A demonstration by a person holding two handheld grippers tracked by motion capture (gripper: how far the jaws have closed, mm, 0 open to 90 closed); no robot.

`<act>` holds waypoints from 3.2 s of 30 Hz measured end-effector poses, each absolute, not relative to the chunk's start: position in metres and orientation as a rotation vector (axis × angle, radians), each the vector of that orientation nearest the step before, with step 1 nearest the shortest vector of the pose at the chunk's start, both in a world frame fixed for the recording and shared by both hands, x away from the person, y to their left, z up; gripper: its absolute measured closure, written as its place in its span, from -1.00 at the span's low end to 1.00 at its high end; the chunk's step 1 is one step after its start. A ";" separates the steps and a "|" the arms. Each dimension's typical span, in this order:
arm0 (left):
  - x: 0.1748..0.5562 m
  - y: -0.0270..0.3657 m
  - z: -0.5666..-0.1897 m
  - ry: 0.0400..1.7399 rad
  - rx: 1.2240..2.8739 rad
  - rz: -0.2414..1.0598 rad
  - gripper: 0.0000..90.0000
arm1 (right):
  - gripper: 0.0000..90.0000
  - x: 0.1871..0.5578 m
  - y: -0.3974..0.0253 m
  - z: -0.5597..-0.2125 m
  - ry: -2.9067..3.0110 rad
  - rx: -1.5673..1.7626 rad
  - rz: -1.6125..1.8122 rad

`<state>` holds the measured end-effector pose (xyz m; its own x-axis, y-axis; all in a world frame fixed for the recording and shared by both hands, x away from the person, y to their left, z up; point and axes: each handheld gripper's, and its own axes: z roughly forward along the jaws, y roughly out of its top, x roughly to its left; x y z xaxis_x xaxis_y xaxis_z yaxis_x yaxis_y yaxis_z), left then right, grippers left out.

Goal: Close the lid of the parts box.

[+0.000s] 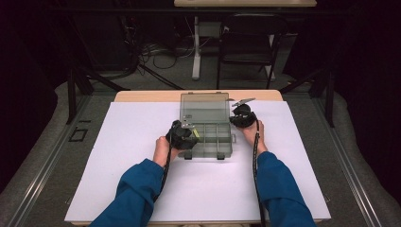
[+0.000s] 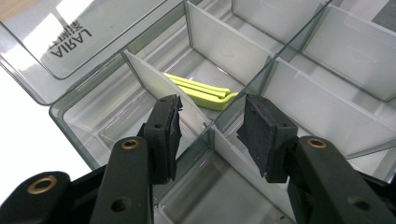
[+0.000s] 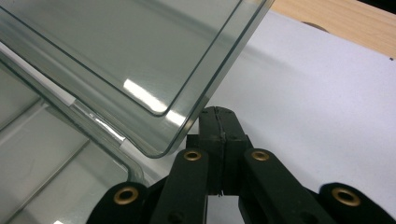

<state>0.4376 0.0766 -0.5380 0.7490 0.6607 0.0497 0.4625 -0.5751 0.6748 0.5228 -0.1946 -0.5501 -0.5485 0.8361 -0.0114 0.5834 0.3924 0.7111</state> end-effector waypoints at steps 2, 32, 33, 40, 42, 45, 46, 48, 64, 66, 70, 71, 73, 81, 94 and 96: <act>0.438 0.077 -0.538 0.840 2.286 0.392 0.25 | 1.00 0.523 -0.194 -0.550 2.284 1.218 0.945; 0.437 0.076 -0.538 0.842 2.285 0.395 0.25 | 1.00 0.517 -0.196 -0.540 2.202 1.150 1.009; 0.437 0.076 -0.538 0.841 2.286 0.395 0.25 | 1.00 0.517 -0.196 -0.540 2.200 1.150 1.009; 0.437 0.076 -0.538 0.843 2.284 0.396 0.25 | 1.00 0.515 -0.197 -0.538 2.186 1.135 1.028; 0.437 0.076 -0.538 0.845 2.283 0.395 0.25 | 1.00 0.514 -0.197 -0.537 2.183 1.130 1.037; 0.437 0.076 -0.538 0.846 2.282 0.396 0.24 | 1.00 0.513 -0.197 -0.537 2.179 1.122 1.046; 0.437 0.076 -0.538 0.847 2.282 0.395 0.24 | 1.00 0.512 -0.197 -0.536 2.177 1.119 1.047; 0.437 0.076 -0.538 0.848 2.281 0.396 0.24 | 1.00 0.511 -0.198 -0.536 2.176 1.115 1.050; 0.437 0.077 -0.539 0.855 2.274 0.395 0.22 | 1.00 0.506 -0.200 -0.530 2.162 1.074 1.084; 0.437 0.076 -0.538 0.856 2.275 0.395 0.22 | 1.00 0.506 -0.200 -0.528 2.155 1.066 1.089; 0.437 0.076 -0.538 0.860 2.275 0.398 0.21 | 1.00 0.505 -0.200 -0.526 2.160 1.047 1.089; 0.437 0.076 -0.538 0.862 2.274 0.398 0.21 | 1.00 0.504 -0.201 -0.526 2.159 1.044 1.094; 0.437 0.076 -0.538 0.864 2.272 0.393 0.20 | 1.00 0.503 -0.201 -0.524 2.157 1.039 1.096; 0.438 0.077 -0.539 0.869 2.265 0.387 0.16 | 1.00 0.501 -0.201 -0.521 2.154 1.013 1.103; 0.437 0.089 -0.517 0.859 2.204 0.447 -0.67 | 1.00 0.498 -0.202 -0.520 2.157 0.983 1.110; 0.439 0.095 -0.507 0.867 2.174 0.472 -0.76 | 1.00 0.498 -0.202 -0.520 2.158 0.982 1.109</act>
